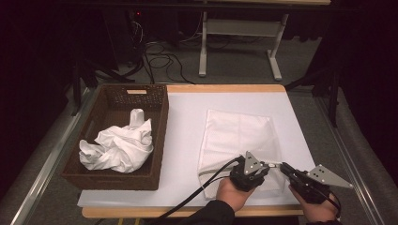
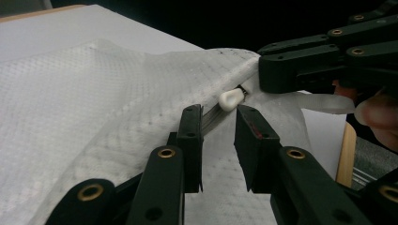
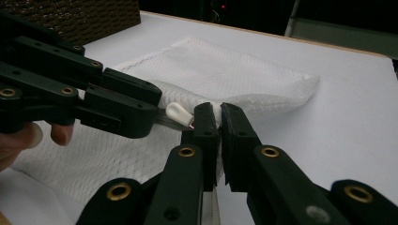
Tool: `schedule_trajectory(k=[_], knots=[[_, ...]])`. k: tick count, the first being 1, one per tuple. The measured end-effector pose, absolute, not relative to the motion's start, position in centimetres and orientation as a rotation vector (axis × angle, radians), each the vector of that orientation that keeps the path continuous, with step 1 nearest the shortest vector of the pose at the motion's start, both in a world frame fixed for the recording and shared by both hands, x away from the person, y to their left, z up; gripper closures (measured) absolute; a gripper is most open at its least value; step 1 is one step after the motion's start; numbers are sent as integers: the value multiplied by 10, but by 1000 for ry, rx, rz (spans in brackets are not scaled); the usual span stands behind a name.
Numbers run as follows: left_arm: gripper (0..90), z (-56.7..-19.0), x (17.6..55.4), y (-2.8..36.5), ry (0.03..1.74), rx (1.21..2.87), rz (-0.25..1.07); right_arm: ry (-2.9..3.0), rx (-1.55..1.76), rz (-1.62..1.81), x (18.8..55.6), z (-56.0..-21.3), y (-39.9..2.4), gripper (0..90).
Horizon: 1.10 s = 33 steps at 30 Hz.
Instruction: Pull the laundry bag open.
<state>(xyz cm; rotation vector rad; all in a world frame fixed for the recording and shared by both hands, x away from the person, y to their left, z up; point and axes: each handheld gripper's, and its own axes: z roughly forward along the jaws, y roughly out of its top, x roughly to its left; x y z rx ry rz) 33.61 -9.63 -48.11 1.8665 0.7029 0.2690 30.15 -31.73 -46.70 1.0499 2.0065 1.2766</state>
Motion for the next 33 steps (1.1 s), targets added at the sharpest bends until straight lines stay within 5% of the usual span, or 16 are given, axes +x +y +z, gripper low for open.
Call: schedule_trajectory(k=[33], knots=[[849,-478,334,-110,681,1881,254,2029,1033,1261,301,-468,-313,870]])
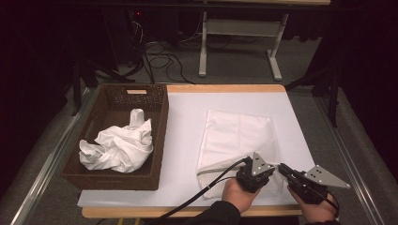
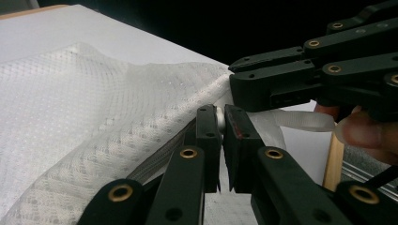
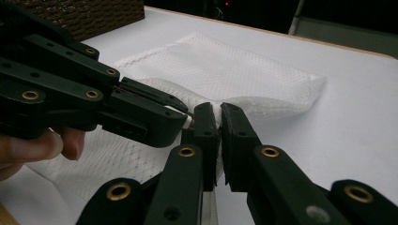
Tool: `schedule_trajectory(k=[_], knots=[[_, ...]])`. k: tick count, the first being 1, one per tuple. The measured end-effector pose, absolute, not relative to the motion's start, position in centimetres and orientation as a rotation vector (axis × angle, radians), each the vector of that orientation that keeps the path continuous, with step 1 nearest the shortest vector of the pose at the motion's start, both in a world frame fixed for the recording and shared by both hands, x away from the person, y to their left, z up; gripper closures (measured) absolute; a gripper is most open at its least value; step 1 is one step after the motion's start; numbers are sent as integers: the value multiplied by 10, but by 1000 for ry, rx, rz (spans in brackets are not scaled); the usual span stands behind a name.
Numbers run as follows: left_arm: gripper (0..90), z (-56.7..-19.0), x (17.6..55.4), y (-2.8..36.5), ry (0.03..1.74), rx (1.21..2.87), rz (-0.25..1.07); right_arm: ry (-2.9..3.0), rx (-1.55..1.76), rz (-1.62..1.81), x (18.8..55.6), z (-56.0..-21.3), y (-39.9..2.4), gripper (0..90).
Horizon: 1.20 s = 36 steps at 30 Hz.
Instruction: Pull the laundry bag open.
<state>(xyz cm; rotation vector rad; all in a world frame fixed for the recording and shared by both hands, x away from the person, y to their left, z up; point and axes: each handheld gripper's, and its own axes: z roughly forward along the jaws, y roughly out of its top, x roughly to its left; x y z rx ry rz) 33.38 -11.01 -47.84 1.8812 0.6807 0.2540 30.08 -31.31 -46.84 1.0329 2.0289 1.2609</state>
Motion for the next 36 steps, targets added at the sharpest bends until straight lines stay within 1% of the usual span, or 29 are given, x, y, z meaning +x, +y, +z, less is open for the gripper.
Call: schedule_trajectory(k=[36], knots=[[859,-480,333,-108,677,1887,254,2035,1027,1252,301,-468,-313,870]])
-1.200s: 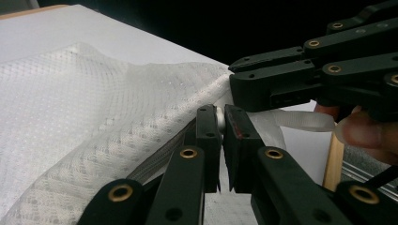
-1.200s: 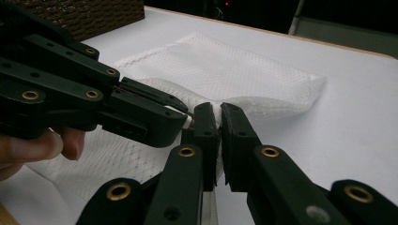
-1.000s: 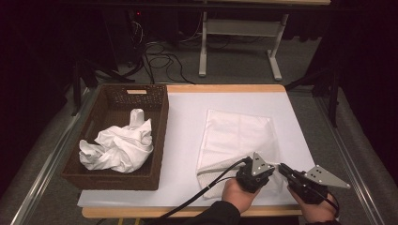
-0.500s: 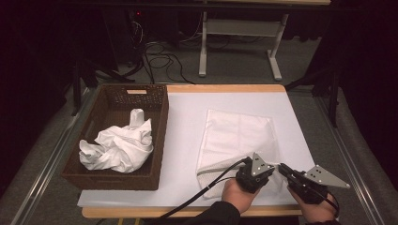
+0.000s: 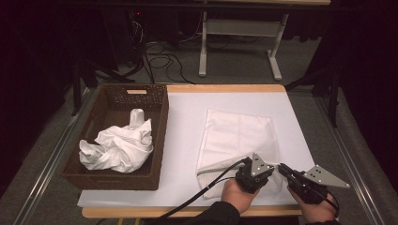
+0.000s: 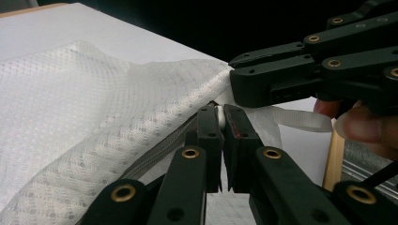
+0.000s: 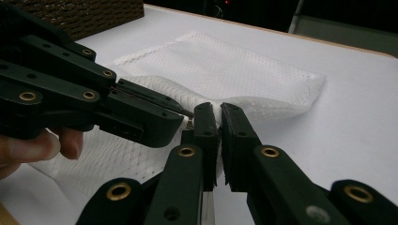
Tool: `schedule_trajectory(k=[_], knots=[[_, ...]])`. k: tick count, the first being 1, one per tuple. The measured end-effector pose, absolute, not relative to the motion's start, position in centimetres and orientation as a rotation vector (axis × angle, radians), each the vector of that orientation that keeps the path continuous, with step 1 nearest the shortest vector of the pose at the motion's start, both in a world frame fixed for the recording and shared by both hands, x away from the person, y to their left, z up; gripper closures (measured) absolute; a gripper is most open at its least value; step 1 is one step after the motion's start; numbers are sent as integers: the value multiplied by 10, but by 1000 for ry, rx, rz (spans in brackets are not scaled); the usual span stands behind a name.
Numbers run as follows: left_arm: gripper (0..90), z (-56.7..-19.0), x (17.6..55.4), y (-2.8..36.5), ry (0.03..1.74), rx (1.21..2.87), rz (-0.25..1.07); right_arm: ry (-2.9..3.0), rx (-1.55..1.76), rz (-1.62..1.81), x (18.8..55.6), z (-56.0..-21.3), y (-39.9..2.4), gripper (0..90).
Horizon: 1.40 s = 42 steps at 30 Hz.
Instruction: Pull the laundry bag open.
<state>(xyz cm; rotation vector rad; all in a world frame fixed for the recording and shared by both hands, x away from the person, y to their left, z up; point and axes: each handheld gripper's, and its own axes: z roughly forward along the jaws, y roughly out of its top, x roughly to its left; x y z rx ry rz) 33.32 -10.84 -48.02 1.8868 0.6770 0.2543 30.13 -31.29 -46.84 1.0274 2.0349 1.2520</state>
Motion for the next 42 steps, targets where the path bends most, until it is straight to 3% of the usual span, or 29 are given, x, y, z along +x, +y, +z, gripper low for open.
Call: schedule_trajectory(k=[42], knots=[[860,-482,332,-106,670,1898,261,2042,1023,1245,301,-468,-312,871]])
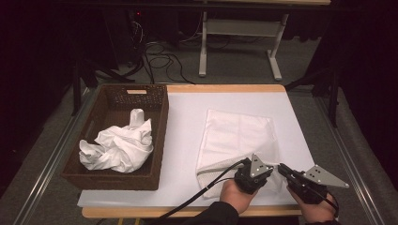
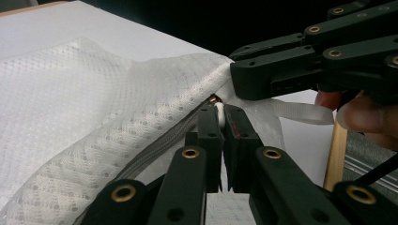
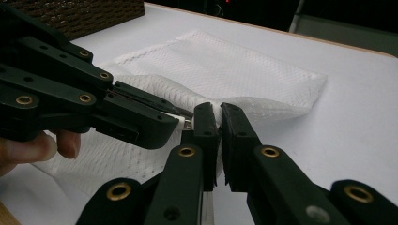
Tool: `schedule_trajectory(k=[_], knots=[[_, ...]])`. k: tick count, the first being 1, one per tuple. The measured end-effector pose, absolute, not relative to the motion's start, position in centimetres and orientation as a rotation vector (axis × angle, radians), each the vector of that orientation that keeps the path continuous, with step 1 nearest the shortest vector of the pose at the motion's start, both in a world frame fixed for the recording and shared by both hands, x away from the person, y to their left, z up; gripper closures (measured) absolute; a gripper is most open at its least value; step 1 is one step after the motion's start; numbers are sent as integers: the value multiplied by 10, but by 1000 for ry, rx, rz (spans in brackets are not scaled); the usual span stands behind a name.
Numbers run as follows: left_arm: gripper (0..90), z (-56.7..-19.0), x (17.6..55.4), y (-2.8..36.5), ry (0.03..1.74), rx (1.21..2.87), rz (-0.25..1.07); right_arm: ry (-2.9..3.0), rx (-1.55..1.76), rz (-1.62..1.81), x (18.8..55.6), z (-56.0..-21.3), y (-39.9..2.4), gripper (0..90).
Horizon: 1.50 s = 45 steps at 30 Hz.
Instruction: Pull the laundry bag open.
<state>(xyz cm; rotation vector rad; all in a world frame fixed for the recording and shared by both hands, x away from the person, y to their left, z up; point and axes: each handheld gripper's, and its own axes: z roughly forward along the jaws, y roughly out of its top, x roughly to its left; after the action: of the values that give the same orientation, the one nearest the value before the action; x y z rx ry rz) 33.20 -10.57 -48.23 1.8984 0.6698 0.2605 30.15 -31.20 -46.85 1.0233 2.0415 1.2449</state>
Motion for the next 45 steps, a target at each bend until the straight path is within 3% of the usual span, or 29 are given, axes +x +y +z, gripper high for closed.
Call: schedule_trajectory(k=[45], knots=[[860,-492,331,-61,736,1890,278,2036,1053,1237,303,-470,-316,871]])
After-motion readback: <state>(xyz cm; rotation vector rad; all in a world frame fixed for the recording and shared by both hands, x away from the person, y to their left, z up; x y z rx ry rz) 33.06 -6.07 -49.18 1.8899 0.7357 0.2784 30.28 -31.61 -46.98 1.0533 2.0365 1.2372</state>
